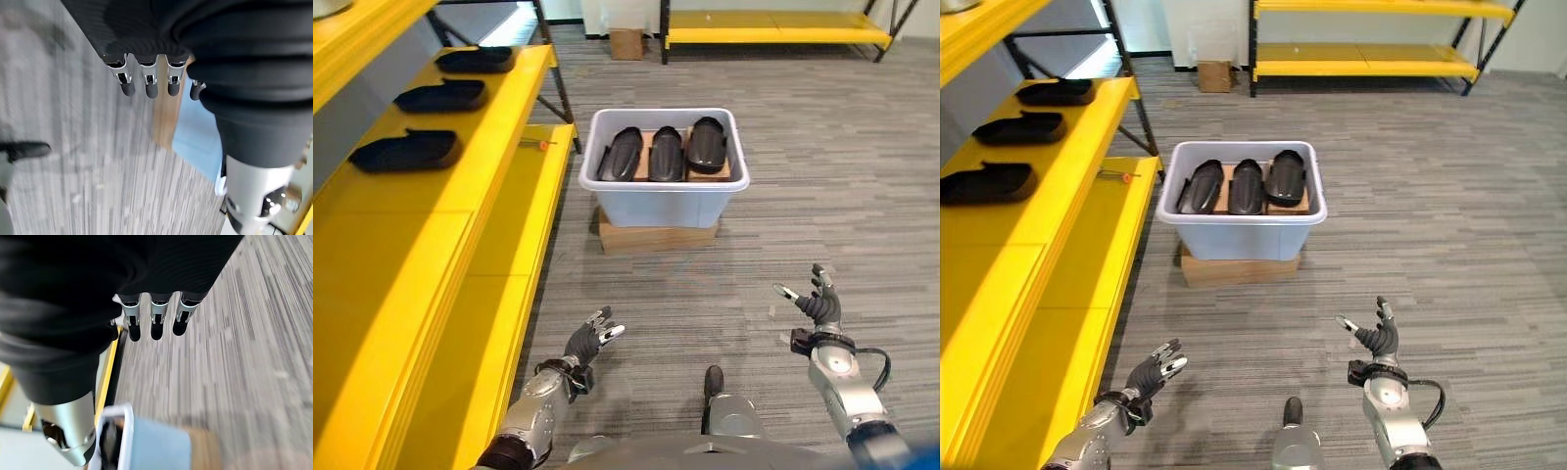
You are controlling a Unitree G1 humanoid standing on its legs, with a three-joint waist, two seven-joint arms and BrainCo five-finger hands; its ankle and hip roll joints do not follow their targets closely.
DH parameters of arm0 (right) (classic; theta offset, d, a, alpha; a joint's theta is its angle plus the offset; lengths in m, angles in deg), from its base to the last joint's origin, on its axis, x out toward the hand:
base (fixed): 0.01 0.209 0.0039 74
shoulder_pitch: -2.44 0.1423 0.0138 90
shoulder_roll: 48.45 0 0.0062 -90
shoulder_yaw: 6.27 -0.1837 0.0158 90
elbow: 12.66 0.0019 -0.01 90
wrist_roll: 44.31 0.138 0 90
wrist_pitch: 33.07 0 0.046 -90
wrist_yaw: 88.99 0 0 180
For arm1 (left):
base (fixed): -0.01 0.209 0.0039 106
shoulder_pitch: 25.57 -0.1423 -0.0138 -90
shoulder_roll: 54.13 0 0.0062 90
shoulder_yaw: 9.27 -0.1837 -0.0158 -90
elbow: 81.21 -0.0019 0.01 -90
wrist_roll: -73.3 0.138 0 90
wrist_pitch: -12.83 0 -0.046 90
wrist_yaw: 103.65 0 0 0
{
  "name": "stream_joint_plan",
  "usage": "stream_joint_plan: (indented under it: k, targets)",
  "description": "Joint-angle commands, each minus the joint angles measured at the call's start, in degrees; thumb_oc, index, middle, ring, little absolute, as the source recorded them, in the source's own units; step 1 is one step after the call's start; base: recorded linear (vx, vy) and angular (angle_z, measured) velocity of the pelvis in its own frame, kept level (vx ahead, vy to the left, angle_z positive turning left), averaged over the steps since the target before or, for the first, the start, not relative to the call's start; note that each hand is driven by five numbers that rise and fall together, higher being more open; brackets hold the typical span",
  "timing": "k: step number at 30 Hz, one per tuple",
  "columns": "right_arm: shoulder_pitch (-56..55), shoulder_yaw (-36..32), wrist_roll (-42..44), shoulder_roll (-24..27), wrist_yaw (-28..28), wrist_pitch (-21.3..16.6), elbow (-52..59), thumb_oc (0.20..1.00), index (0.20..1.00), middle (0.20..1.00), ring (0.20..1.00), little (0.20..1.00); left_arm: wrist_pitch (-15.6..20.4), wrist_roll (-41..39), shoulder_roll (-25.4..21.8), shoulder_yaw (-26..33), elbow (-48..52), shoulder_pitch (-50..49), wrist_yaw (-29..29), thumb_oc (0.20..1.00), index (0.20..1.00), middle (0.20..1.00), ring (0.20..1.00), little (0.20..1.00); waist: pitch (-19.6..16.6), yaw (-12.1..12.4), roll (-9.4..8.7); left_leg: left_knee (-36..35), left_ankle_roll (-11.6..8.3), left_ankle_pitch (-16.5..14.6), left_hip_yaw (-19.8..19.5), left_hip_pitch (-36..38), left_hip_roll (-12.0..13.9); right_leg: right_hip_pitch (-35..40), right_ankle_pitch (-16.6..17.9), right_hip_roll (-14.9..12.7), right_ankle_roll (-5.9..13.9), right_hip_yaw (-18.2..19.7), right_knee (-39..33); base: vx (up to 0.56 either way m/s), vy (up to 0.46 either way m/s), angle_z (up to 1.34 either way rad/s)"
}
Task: Move parts from the plastic box to the shelf.
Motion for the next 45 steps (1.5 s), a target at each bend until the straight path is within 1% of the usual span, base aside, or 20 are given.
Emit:
stream_joint_plan:
  k: [1, 2, 3, 6, 7, 8, 9, 11, 13, 16, 19, 20, 21, 26, 28, 33, 35, 38, 41, 45]
  targets:
    - [0.5, -1.4, -2.3, 1.7, 1.2, -1.2, 1.3, 1.000, 1.000, 1.000, 1.000, 1.000, 2.2, -1.0, -2.1, 1.0, 4.6, 0.6, -2.2, 1.000, 1.000, 1.000, 1.000, 1.000, -1.8, -0.4, -2.78, -0.7, 3.99, -5.3, 1.2, -2.5, -6.8, -1.1, -3.0, -4.8, 5.64, -0.9, 4.7, 0.30, -0.307, -0.09]
    - [0.7, -1.5, -2.1, 2.1, 0.5, -1.5, 0.7, 1.000, 1.000, 1.000, 1.000, 1.000, 2.4, -1.3, -1.9, 1.3, 4.6, 0.3, -1.8, 1.000, 1.000, 1.000, 1.000, 1.000, -2.0, -0.6, -2.33, 0.1, 3.59, -6.5, 0.9, -1.7, -6.1, -0.4, -4.7, -4.1, 5.44, -1.1, 5.6, 0.31, -0.326, 0.01]
    - [1.0, -1.6, -2.0, 2.4, 0.2, -1.5, 0.2, 1.000, 1.000, 1.000, 1.000, 1.000, 2.7, -1.8, -1.8, 1.5, 4.6, 0.3, -1.3, 1.000, 1.000, 1.000, 1.000, 1.000, -2.2, -0.6, -2.23, 1.5, 3.17, -5.9, 1.3, -1.8, -5.4, -0.2, -5.6, -3.3, 4.55, -1.3, 5.9, 0.26, -0.315, -0.02]
    - [2.0, -1.4, -3.8, 4.4, -2.0, -2.1, -1.0, 1.000, 1.000, 1.000, 1.000, 1.000, 3.6, -4.5, -0.6, 2.4, 3.4, 1.1, -1.4, 1.000, 1.000, 1.000, 1.000, 1.000, -2.5, -0.9, -2.10, 13.0, 0.66, -0.4, 2.9, -5.8, -1.0, 2.0, -9.1, 0.4, 0.21, -2.0, 5.7, 0.20, -0.418, -0.18]
    - [2.1, -1.5, -4.4, 4.6, -2.5, -2.1, -1.2, 1.000, 1.000, 1.000, 1.000, 1.000, 3.6, -4.5, -0.3, 2.5, 3.2, 1.4, -2.2, 1.000, 1.000, 1.000, 1.000, 1.000, -2.6, -1.0, -2.12, 14.3, 0.53, -0.2, 3.2, -6.2, -0.5, 2.3, -9.6, 0.8, -0.30, -2.1, 5.6, 0.24, -0.478, -0.06]
    - [2.2, -1.6, -5.7, 5.4, -3.1, -1.8, -1.6, 1.000, 1.000, 1.000, 1.000, 1.000, 3.9, -4.5, 0.1, 2.5, 2.9, 2.1, -4.1, 1.000, 1.000, 1.000, 1.000, 1.000, -2.9, -1.5, -2.11, 19.6, -1.05, 3.0, 4.8, -7.8, 2.2, 3.3, -11.0, 2.2, -1.96, -2.7, 5.1, 0.22, -0.427, -0.14]
    - [2.2, -1.5, -7.3, 6.0, -3.7, -1.5, -2.1, 1.000, 1.000, 1.000, 1.000, 1.000, 3.9, -6.2, 0.3, 3.0, 2.6, 2.8, -3.3, 1.000, 1.000, 1.000, 1.000, 1.000, -3.0, -1.6, -2.24, 23.9, -1.88, 4.7, 5.5, -9.7, 3.6, 4.7, -11.9, 3.1, -3.09, -3.3, 4.3, 0.22, -0.424, -0.06]
    - [1.9, -1.1, -6.8, 6.7, -4.3, -1.4, -2.7, 1.000, 1.000, 1.000, 1.000, 1.000, 3.8, -5.2, -0.2, 3.8, 2.6, 3.8, -3.1, 1.000, 1.000, 1.000, 1.000, 1.000, -2.7, -1.3, -2.26, 26.9, -1.93, 5.5, 4.3, -13.2, 3.5, 6.1, -12.3, 3.8, -3.87, -3.1, 3.6, 0.18, -0.225, 0.17]
    - [1.7, -1.1, -6.1, 7.0, -6.2, -2.2, -2.9, 1.000, 1.000, 1.000, 1.000, 1.000, 3.9, -4.6, -1.3, 5.4, 2.8, 3.5, -3.2, 1.000, 1.000, 1.000, 1.000, 1.000, -1.6, -0.8, -1.86, 23.5, -0.93, 5.2, 4.1, -15.7, 0.8, 7.6, -12.6, 4.4, -3.58, -1.9, 3.1, 0.22, -0.023, 0.17]
    - [1.3, -0.3, -5.6, 6.9, -9.2, -3.4, -1.8, 1.000, 1.000, 1.000, 1.000, 1.000, 4.5, -5.4, -2.2, 6.5, 2.8, 2.7, -2.6, 1.000, 1.000, 1.000, 1.000, 1.000, -1.3, -0.5, -1.22, 9.6, -0.23, 7.1, 4.7, -16.0, -2.0, 9.4, -12.3, 3.8, -2.24, -1.7, 1.7, 0.19, 0.151, -0.12]
    - [-0.2, 1.5, -7.6, 6.8, -10.8, -4.1, 0.4, 1.000, 1.000, 1.000, 1.000, 1.000, 4.5, -7.5, -1.9, 7.5, 1.2, 1.8, -3.0, 1.000, 1.000, 1.000, 1.000, 1.000, -1.3, -0.2, -0.11, -2.5, -2.04, 13.1, 4.2, -16.2, -1.2, 10.9, -12.5, 3.4, -1.34, -2.7, 0.9, 0.25, 0.191, -0.29]
    - [-0.5, 2.9, -7.1, 7.1, -11.7, -4.3, 1.0, 1.000, 1.000, 1.000, 1.000, 1.000, 5.5, -5.7, -1.4, 8.2, -0.8, 1.4, -4.4, 1.000, 1.000, 1.000, 1.000, 1.000, -1.0, 0.1, 0.39, -6.2, -3.64, 17.1, 3.4, -16.3, 1.0, 11.5, -13.0, 3.0, -1.07, -2.8, 1.7, 0.33, 0.212, -0.26]
    - [-0.5, 3.4, -7.0, 7.2, -11.9, -4.4, 1.1, 1.000, 1.000, 1.000, 1.000, 1.000, 5.8, -5.8, -1.2, 8.3, -1.3, 1.3, -4.8, 1.000, 1.000, 1.000, 1.000, 1.000, -0.9, 0.1, 0.46, -6.4, -3.74, 17.3, 3.2, -16.3, 1.6, 11.6, -13.4, 2.7, -0.98, -2.8, 2.2, 0.38, 0.259, -0.49]
    - [0.1, 4.4, -6.1, 6.5, -12.9, -4.9, 0.7, 1.000, 1.000, 1.000, 1.000, 1.000, 6.2, -4.1, -0.6, 7.9, -3.4, 1.9, -5.3, 1.000, 1.000, 1.000, 1.000, 1.000, -0.3, -0.1, 0.45, -3.4, -2.06, 11.6, 3.9, -14.6, 2.7, 10.2, -17.1, 0.1, -0.32, -3.5, 9.6, 0.31, 0.234, -0.35]
    - [0.2, 4.3, -5.0, 6.1, -12.9, -5.0, 0.7, 1.000, 1.000, 1.000, 1.000, 1.000, 5.3, -3.8, -0.6, 6.6, -3.2, 3.4, -4.9, 1.000, 1.000, 1.000, 1.000, 1.000, -0.3, -0.2, -0.08, -0.8, -0.23, 7.6, 4.1, -15.4, 1.0, 9.8, -17.5, -0.7, 0.13, -3.5, 11.1, 0.32, 0.259, 0.05]
    - [0.8, 4.6, -5.2, 4.9, -13.0, -5.2, 0.7, 1.000, 1.000, 1.000, 1.000, 1.000, 4.0, -3.1, -0.9, 4.8, -2.8, 5.3, -2.9, 1.000, 1.000, 1.000, 1.000, 1.000, -0.2, 0.2, -0.63, 3.2, 2.58, 3.3, 3.0, -16.8, -2.2, 9.4, -18.6, -1.6, 1.22, -1.9, 14.3, 0.28, 0.268, 0.14]
    - [0.8, 4.4, -5.5, 3.7, -13.8, -5.1, 1.6, 1.000, 1.000, 1.000, 1.000, 1.000, 4.6, -2.2, -1.2, 4.6, -3.0, 4.3, -2.0, 1.000, 1.000, 1.000, 1.000, 1.000, -0.8, 0.4, -0.59, 0.2, 4.80, 2.4, 3.3, -15.0, -5.9, 7.9, -16.8, -2.7, 3.36, -1.6, 18.5, 0.30, 0.377, 0.10]
    - [0.9, 4.5, -6.4, 2.9, -14.4, -4.9, 2.4, 1.000, 1.000, 1.000, 1.000, 1.000, 5.5, -1.7, -1.8, 4.7, -3.2, 3.7, -1.1, 1.000, 1.000, 1.000, 1.000, 1.000, -1.5, 0.7, -0.60, -2.9, 6.93, 1.7, 3.8, -14.0, -9.4, 6.2, -14.7, -3.6, 5.22, -1.6, 22.9, 0.21, 0.314, 0.08]
    - [1.1, 4.9, -7.3, 2.2, -13.7, -4.3, 2.7, 1.000, 1.000, 1.000, 1.000, 1.000, 6.2, -2.1, -1.9, 5.4, -3.4, 3.0, -1.2, 1.000, 1.000, 1.000, 1.000, 1.000, -2.0, 1.8, -0.27, -6.1, 9.49, 0.7, 3.3, -12.7, -13.2, 2.9, -11.1, -5.3, 5.69, -2.3, 33.1, 0.20, 0.370, 0.11]
    - [2.0, 5.1, -6.9, 1.8, -12.5, -4.2, 2.4, 1.000, 1.000, 1.000, 1.000, 1.000, 6.0, -1.6, -1.9, 5.3, -3.2, 2.2, -1.7, 1.000, 1.000, 1.000, 1.000, 1.000, -1.9, 3.6, 0.01, -7.5, 10.96, 0.0, 2.7, -11.8, -15.3, 1.0, -6.8, -8.2, 6.28, -3.8, 41.9, 0.13, 0.204, 0.26]
